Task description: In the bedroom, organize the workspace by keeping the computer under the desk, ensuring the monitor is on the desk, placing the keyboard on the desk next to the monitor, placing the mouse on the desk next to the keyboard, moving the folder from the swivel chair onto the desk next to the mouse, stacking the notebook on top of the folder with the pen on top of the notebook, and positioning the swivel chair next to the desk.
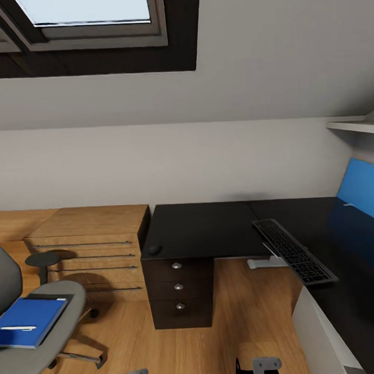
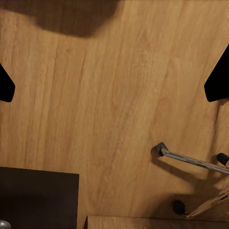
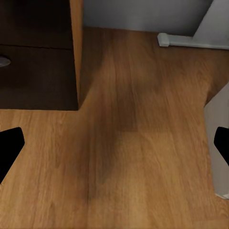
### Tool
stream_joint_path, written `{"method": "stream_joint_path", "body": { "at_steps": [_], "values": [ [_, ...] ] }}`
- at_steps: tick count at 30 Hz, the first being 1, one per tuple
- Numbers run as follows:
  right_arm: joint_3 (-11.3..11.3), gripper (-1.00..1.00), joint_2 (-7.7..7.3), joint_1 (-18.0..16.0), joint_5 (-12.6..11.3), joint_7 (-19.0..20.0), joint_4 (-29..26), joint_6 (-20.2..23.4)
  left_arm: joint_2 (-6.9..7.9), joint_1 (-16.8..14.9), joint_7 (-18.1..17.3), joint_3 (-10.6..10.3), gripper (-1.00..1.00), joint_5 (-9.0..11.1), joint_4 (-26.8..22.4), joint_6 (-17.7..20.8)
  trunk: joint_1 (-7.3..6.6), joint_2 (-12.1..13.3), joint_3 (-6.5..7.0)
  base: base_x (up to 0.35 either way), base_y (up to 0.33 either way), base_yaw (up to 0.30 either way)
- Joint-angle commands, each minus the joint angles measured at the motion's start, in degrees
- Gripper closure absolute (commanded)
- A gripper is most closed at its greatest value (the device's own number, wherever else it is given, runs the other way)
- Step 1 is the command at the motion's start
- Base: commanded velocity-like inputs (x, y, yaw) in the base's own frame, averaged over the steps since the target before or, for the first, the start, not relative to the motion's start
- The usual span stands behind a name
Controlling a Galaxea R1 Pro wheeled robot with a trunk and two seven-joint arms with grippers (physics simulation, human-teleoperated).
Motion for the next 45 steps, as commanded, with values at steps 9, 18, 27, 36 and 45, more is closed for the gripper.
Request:
{"method": "stream_joint_path", "body": {
  "at_steps": [9, 18, 27, 36, 45],
  "values": [
    [0.50, -1.00, 0.00, -0.05, -0.57, -0.22, 0.09, -0.21, 0.05, -0.05, 0.40, -0.36, -1.00, 0.55, 0.30, -0.09, 0.01, -0.04, -0.06, 0.006, 0.007, -0.009],
    [0.54, -1.00, 0.08, -0.05, -0.57, -0.22, 0.10, -0.21, -0.03, -0.05, 0.39, -0.43, -1.00, 0.55, 0.95, -0.20, 0.01, -0.04, -0.07, 0.000, 0.163, -0.188],
    [0.43, -1.00, 0.99, -0.05, -0.57, -0.22, 0.10, -0.12, 0.02, -0.05, 0.39, -0.43, -1.00, 0.55, 1.05, -0.07, 0.01, -0.04, -0.47, -0.053, 0.261, -0.214],
    [0.43, -1.00, 1.14, -0.05, -0.57, -0.22, 0.10, -0.12, 0.04, -0.05, 0.39, -0.41, -1.00, 0.55, 1.05, -0.26, 0.01, -0.04, -1.14, -0.017, 0.026, -0.149],
    [0.42, -1.00, 1.18, -0.04, -0.57, -0.22, 0.10, -0.12, 0.05, -0.05, 0.39, -0.33, -1.00, 0.60, 1.02, -0.48, 0.01, -0.04, -1.58, -0.001, 0.001, -0.087]
  ]
}}
